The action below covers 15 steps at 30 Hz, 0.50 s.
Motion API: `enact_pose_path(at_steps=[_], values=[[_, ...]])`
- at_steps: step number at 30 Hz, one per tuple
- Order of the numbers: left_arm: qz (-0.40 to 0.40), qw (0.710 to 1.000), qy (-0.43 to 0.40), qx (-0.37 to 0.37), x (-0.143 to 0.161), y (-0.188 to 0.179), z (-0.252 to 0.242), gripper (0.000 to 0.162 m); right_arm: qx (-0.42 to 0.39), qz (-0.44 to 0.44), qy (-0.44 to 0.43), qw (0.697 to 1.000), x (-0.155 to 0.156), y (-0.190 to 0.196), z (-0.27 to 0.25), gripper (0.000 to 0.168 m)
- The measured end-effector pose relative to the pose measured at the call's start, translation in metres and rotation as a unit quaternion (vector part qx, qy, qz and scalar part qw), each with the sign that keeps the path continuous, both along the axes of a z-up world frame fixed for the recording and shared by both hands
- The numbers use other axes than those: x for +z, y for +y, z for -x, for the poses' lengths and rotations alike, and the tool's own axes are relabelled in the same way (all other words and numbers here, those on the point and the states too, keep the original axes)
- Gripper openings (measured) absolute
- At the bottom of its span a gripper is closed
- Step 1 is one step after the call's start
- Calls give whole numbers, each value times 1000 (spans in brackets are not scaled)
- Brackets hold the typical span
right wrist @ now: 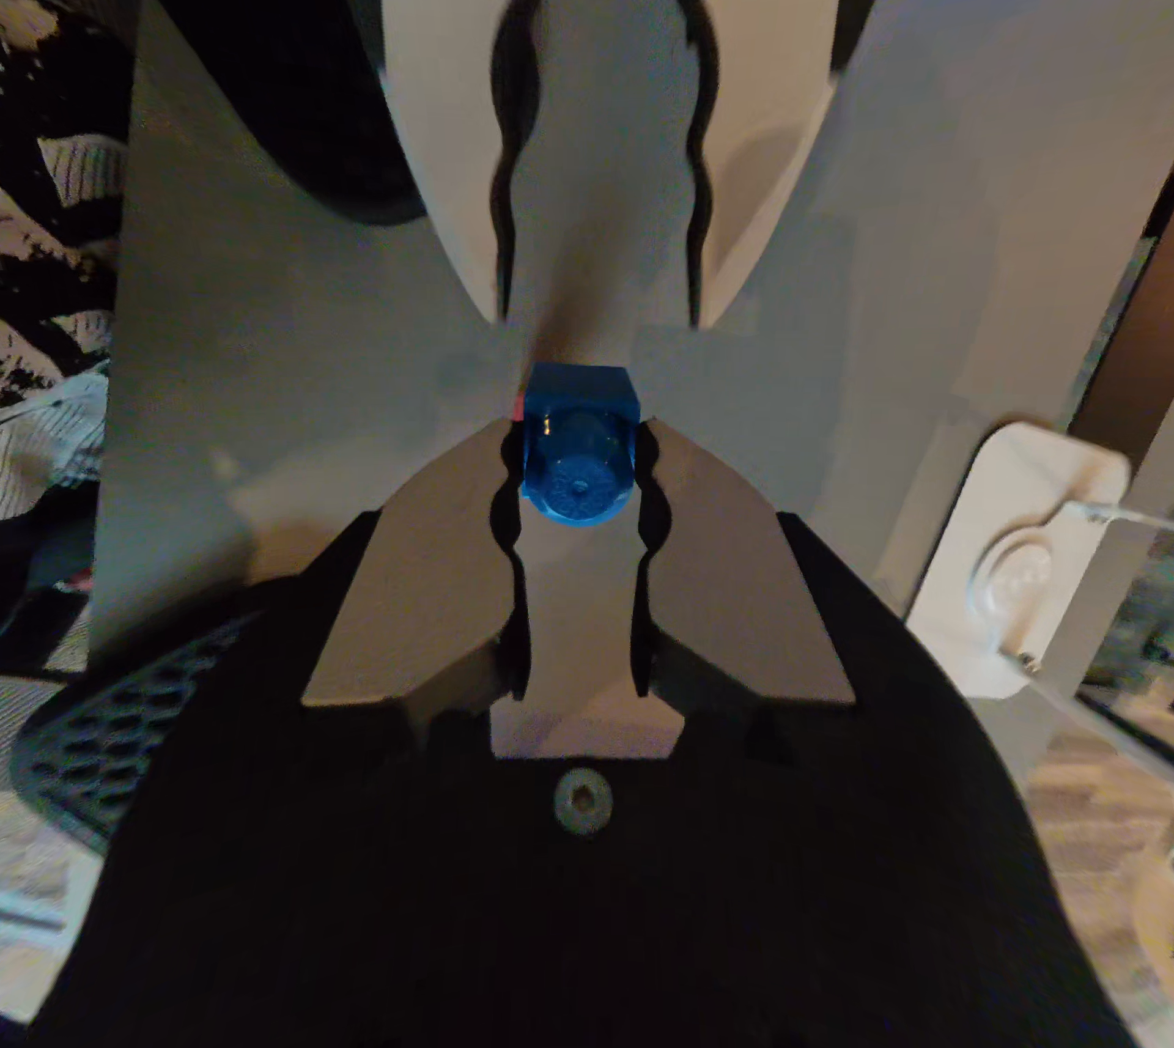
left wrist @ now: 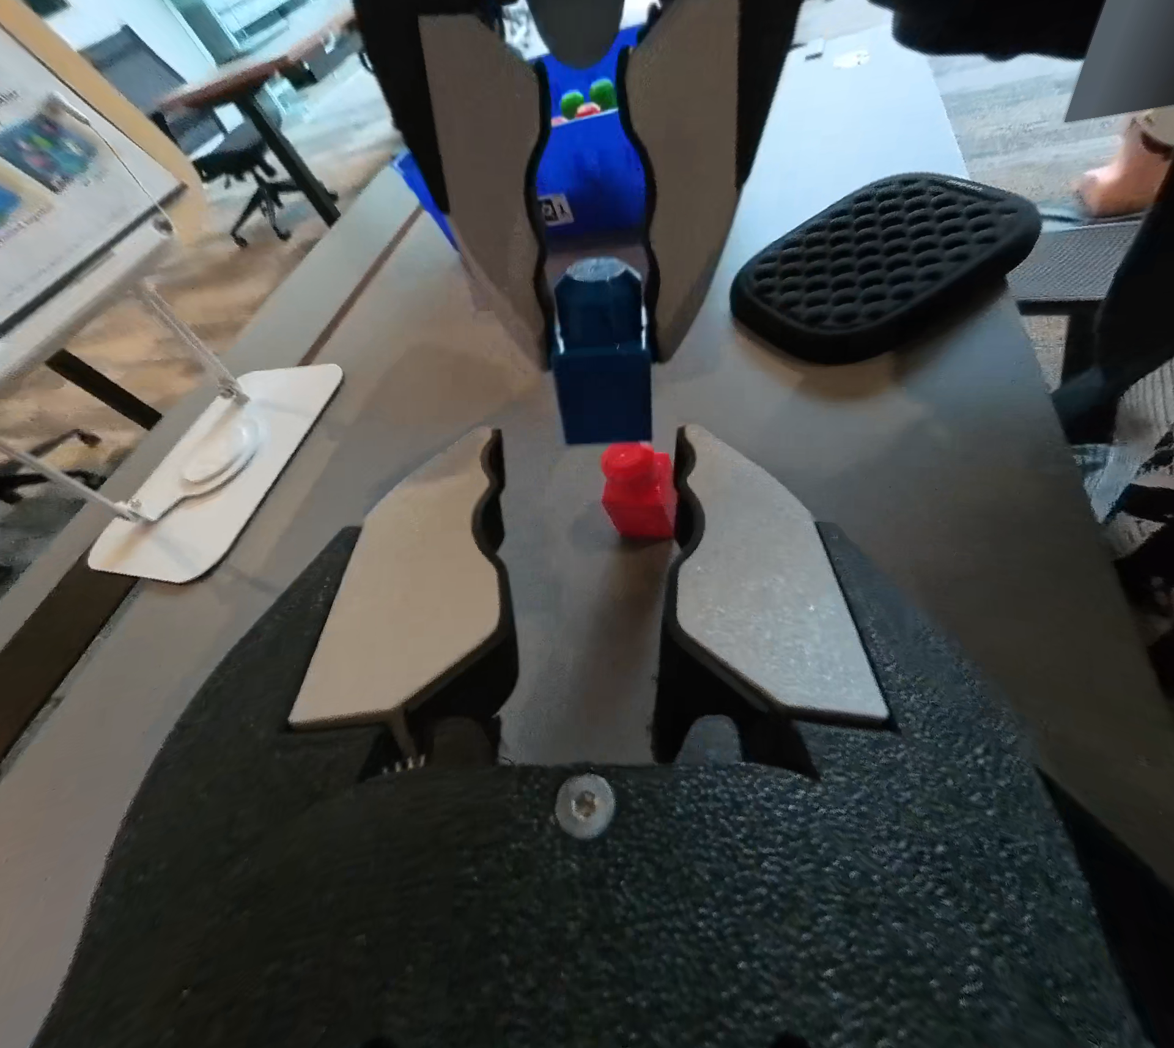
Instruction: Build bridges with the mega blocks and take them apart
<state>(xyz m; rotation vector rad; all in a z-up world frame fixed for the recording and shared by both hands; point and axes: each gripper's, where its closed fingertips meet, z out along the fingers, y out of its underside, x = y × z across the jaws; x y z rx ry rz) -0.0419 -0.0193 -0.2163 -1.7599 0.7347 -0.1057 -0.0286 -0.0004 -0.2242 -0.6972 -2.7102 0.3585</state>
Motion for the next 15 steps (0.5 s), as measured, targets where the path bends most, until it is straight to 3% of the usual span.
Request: enact_pose_path(at_steps=[7,15], values=[[22,998,-59,-10,-37,0,8,59,-71,-26,-90,993,-44,43,-36,33],[41,996,-83,1,-54,1,18,55,-92,5,-116,989,-85,48,-37,33]])
